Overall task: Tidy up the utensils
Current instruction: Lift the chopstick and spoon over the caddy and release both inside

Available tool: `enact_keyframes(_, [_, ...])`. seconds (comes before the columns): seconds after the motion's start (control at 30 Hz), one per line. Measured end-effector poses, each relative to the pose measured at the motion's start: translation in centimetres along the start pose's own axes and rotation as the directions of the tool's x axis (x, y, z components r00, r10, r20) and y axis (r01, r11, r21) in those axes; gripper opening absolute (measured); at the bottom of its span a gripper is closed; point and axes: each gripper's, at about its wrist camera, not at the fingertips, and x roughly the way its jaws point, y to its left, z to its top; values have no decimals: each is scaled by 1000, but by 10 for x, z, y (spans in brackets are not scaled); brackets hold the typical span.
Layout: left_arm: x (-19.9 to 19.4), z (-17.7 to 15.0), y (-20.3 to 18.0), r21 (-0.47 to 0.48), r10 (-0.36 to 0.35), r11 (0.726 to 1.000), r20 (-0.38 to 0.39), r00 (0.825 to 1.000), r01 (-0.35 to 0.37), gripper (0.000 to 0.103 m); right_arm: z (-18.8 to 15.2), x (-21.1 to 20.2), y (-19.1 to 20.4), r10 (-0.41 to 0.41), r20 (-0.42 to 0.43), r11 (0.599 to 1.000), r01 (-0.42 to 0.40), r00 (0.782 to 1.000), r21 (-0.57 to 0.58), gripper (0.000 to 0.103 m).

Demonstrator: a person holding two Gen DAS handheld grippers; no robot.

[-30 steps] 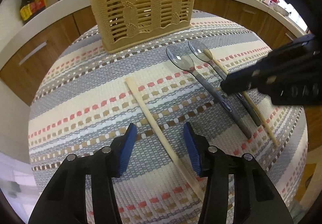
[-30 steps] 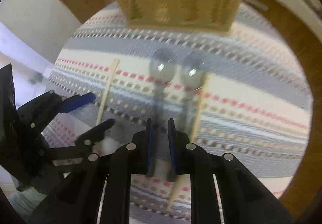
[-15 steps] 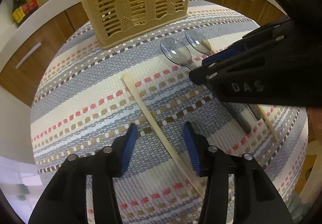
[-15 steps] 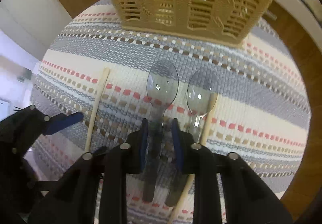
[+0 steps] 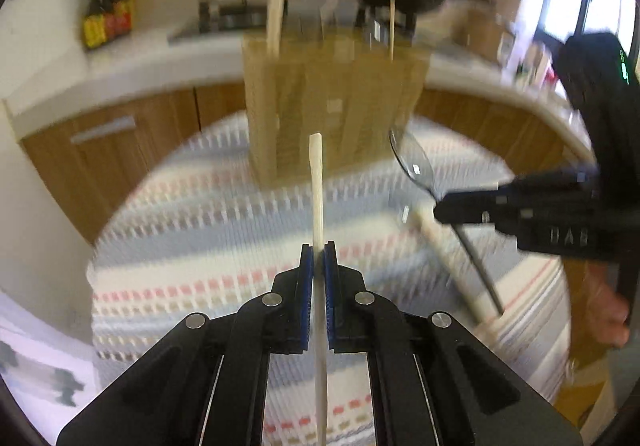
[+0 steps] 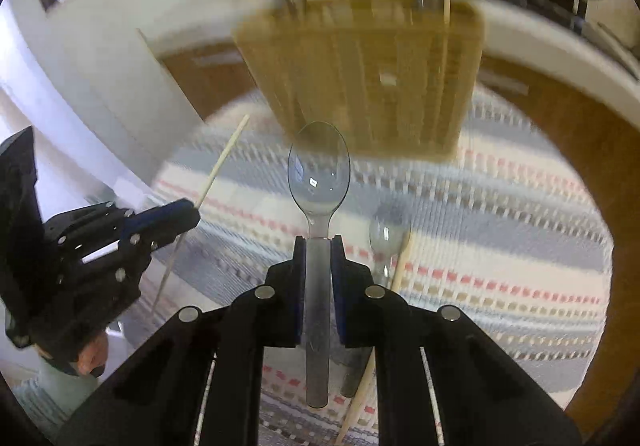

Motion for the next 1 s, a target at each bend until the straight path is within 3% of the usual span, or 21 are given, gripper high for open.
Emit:
enact_keyframes(0.1, [-26, 24, -2, -11, -23, 1000, 121, 992, 24, 3, 13, -26, 3, 11, 96, 1000, -9, 995, -22, 10])
enact_keyframes(0.27, [-60, 68, -2, -19, -28, 999, 322, 946, 36, 3, 44, -75, 4, 18, 274, 999, -4, 962, -52, 10])
enact_keyframes(0.37, [-71, 91, -8, -30, 26, 999, 428, 903, -14, 3, 58, -94, 5, 16, 388, 998, 7, 922, -58, 10])
enact_keyframes(0.47, [-71, 110, -1, -44, 22, 999, 511, 860, 1, 3, 69, -106, 1, 6, 488, 997, 31, 873, -66, 10])
enact_keyframes(0.57, [-64, 126, 8, -57, 18, 998, 599, 800, 21, 3, 82, -115, -6, -21, 566, 996, 64, 824, -56, 10])
enact_keyframes(0.63, [-63, 132, 7, -75, 24, 997, 628, 778, 30, 3, 89, -119, -8, -36, 598, 996, 80, 800, -47, 10])
enact_keyframes(0.7, [-55, 139, 8, -87, 7, 994, 649, 761, 65, 3, 97, -117, -14, -56, 624, 995, 95, 779, -29, 10])
enact_keyframes(0.83, [-42, 145, 11, -108, -7, 989, 668, 744, 106, 3, 115, -105, -31, -82, 646, 994, 110, 759, -2, 10])
enact_keyframes(0.93, [-26, 146, 13, -121, -1, 986, 674, 739, 112, 3, 125, -88, -43, -95, 652, 994, 110, 753, 18, 10])
enact_keyframes(1.0, [-15, 147, 15, -128, 0, 985, 667, 745, 115, 3, 129, -77, -52, -106, 650, 993, 112, 752, 32, 10])
